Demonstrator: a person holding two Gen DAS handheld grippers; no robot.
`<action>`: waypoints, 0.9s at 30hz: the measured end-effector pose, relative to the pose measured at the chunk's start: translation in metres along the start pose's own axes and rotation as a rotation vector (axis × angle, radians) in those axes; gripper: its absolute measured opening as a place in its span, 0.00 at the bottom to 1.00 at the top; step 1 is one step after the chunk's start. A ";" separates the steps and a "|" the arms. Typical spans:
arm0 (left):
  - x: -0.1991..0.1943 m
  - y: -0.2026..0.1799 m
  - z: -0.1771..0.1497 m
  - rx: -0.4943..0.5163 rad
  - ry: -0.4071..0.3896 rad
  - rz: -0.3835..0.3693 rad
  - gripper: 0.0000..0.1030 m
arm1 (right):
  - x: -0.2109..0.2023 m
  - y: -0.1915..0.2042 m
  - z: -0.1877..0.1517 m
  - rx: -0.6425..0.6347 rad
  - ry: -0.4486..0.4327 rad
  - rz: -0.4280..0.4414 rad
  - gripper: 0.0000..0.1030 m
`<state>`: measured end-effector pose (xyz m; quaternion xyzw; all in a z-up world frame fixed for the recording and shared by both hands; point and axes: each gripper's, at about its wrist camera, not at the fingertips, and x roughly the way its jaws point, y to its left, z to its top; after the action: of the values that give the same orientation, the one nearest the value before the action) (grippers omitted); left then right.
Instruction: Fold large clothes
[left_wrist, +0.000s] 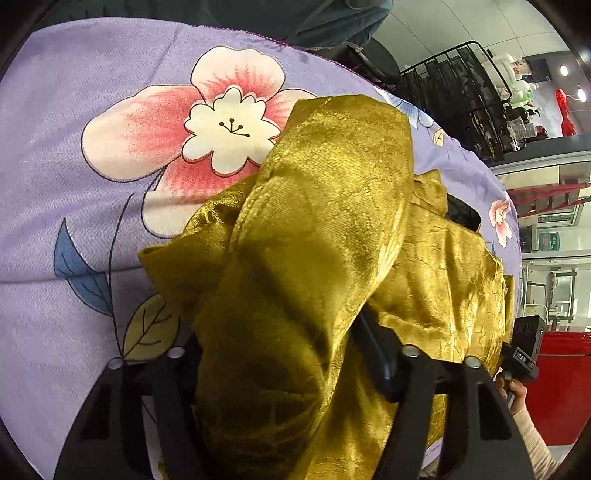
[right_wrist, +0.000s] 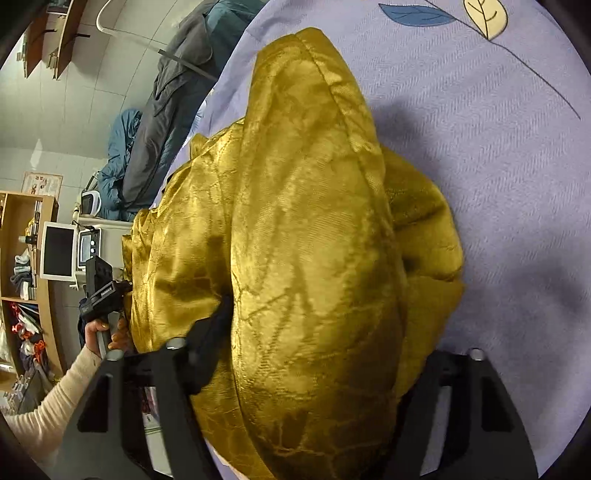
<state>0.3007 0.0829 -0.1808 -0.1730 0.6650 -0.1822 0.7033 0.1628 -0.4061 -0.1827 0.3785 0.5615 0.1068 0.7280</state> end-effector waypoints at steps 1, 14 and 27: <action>-0.003 -0.003 -0.003 0.004 -0.006 -0.004 0.49 | -0.001 0.002 -0.002 0.006 -0.005 0.009 0.36; -0.075 -0.075 -0.049 0.098 -0.171 -0.116 0.18 | -0.055 0.070 -0.052 -0.047 -0.133 0.039 0.18; -0.088 -0.135 -0.117 0.353 -0.119 -0.118 0.17 | -0.127 0.104 -0.135 -0.082 -0.232 -0.018 0.16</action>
<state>0.1758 0.0071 -0.0450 -0.0961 0.5686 -0.3266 0.7489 0.0254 -0.3498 -0.0306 0.3532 0.4719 0.0786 0.8040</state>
